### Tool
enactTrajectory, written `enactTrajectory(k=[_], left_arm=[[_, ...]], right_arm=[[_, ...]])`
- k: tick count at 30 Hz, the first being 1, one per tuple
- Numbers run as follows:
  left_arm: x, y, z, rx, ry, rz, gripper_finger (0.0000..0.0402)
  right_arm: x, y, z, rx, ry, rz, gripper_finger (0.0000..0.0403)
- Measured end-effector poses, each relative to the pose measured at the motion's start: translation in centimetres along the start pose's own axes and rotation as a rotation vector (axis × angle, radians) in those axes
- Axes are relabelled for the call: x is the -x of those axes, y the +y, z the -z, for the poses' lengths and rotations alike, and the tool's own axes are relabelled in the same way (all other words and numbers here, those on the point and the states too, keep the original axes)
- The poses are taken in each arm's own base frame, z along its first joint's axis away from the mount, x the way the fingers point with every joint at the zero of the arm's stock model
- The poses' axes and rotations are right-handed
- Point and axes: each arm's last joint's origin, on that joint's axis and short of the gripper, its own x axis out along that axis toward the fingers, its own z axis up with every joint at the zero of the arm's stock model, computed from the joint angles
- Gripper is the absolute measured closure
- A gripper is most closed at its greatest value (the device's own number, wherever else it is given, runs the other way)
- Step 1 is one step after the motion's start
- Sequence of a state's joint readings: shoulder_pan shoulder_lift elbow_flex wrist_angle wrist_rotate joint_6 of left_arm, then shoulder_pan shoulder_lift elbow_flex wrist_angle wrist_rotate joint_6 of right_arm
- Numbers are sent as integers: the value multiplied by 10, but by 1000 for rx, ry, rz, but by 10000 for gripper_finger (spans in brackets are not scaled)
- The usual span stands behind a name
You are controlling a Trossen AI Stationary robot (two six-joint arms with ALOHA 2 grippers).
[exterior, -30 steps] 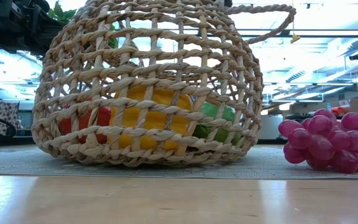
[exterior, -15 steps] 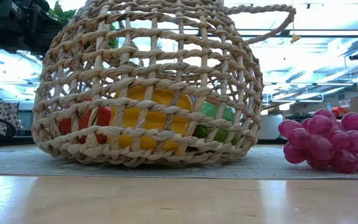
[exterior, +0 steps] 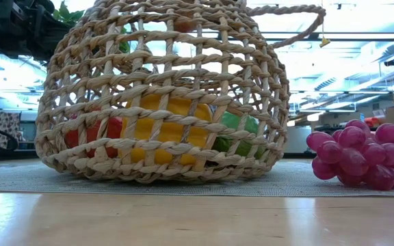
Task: Build produce basket
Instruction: Put the dark red apple into the basket, then put the mango into the basket
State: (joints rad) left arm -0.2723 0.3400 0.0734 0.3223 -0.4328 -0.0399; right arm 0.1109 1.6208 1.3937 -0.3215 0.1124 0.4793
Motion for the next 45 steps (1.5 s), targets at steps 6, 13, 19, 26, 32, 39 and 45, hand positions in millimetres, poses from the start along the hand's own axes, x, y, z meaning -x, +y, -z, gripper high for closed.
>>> enactTrajectory(k=[6, 13, 19, 26, 32, 39, 45], left_arm=[[0, 0, 0, 0, 0, 0, 249], [0, 0, 0, 0, 0, 0, 254], [0, 0, 0, -1, 1, 0, 249], [0, 0, 0, 0, 0, 0, 254], [0, 0, 0, 0, 0, 0, 249], [0, 0, 0, -1, 1, 0, 254], [0, 0, 0, 1, -2, 0, 250]], right_arm=[[-19, -3, -12, -11, 223, 10, 123], [-49, -21, -18, -16, 432, 10, 123], [-66, -31, -9, 48, 514, -29, 122], [-64, -33, -11, 74, 493, 19, 79], [-56, -32, -13, 71, 507, 23, 38], [-3, -13, -40, 39, 582, 88, 43], [50, 14, -47, 43, 560, 124, 55]])
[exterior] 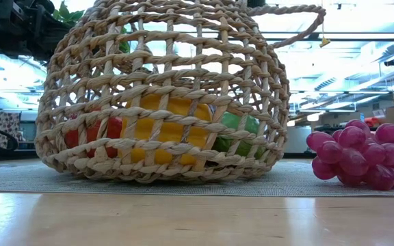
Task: Build produce basket
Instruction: Put the mango into the basket
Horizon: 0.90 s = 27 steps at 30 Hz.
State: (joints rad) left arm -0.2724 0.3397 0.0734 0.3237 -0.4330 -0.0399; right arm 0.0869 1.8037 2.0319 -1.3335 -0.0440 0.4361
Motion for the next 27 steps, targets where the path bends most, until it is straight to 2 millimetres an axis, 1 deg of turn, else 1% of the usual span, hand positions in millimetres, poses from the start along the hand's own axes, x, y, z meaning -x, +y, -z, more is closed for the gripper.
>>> enactTrajectory(k=[3, 6, 11, 13, 15, 19, 22, 25, 27], left_arm=[[0, 0, 0, 0, 1, 0, 249], [0, 0, 0, 0, 1, 0, 253], [0, 0, 0, 0, 1, 0, 253], [0, 0, 0, 0, 1, 0, 251], [0, 0, 0, 0, 1, 0, 249], [0, 0, 0, -1, 2, 0, 251], [0, 0, 0, 0, 1, 0, 254], [0, 0, 0, 0, 0, 0, 253], [0, 0, 0, -1, 2, 0, 251]], right_arm=[[12, 16, 15, -34, -14, 14, 55], [18, 41, 33, 13, -29, 14, 56], [18, 92, 64, 116, -77, -11, 56], [15, 106, 77, 103, -89, 16, 56], [13, 115, 88, 64, -86, 40, 56], [-2, 120, 110, -19, -56, 127, 56], [-22, 115, 130, -68, 42, 234, 56], [-45, 109, 149, -100, 157, 281, 56], [-53, 105, 160, -114, 202, 301, 56]])
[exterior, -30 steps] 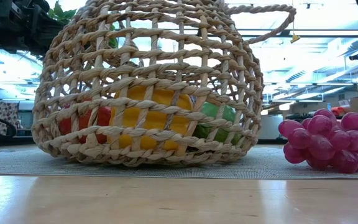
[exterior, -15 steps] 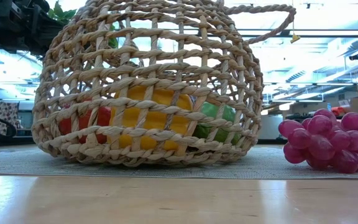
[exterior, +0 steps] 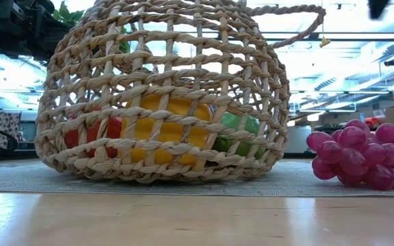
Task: Build produce basket
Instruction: Put the mango into the basket
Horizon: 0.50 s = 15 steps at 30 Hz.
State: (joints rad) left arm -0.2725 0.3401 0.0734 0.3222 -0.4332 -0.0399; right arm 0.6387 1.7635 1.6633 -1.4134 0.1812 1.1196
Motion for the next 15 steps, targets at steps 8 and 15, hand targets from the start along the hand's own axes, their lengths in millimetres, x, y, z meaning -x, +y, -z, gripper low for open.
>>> enactTrajectory(k=[8, 15], left_arm=[[0, 0, 0, 0, -1, 0, 253], [0, 0, 0, 0, -1, 0, 250]], right_arm=[[-13, -44, 40, -104, -1, 62, 56], [-30, -96, 64, -202, -172, 129, 56]])
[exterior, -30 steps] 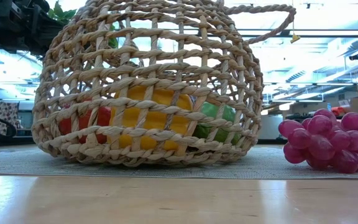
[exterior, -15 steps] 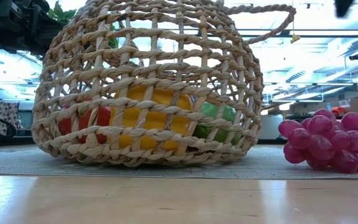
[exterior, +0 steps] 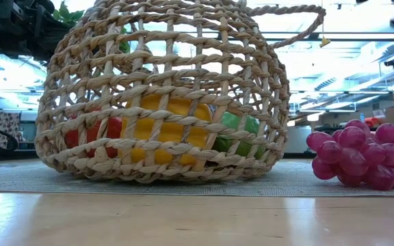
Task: Build produce basket
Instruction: Put the mango into the basket
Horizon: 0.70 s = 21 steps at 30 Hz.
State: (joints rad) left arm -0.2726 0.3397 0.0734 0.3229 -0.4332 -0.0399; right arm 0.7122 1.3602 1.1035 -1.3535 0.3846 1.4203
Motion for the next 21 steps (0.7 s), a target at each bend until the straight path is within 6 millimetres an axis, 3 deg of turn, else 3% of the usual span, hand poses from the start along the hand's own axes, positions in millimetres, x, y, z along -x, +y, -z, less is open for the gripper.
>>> enactTrajectory(k=[11, 21], left_arm=[[0, 0, 0, 0, 0, 0, 253], [0, 0, 0, 0, 0, 0, 254]], right_arm=[[-56, -18, 18, -164, -90, -1, 17], [-84, -25, 5, -402, -97, 12, 12]])
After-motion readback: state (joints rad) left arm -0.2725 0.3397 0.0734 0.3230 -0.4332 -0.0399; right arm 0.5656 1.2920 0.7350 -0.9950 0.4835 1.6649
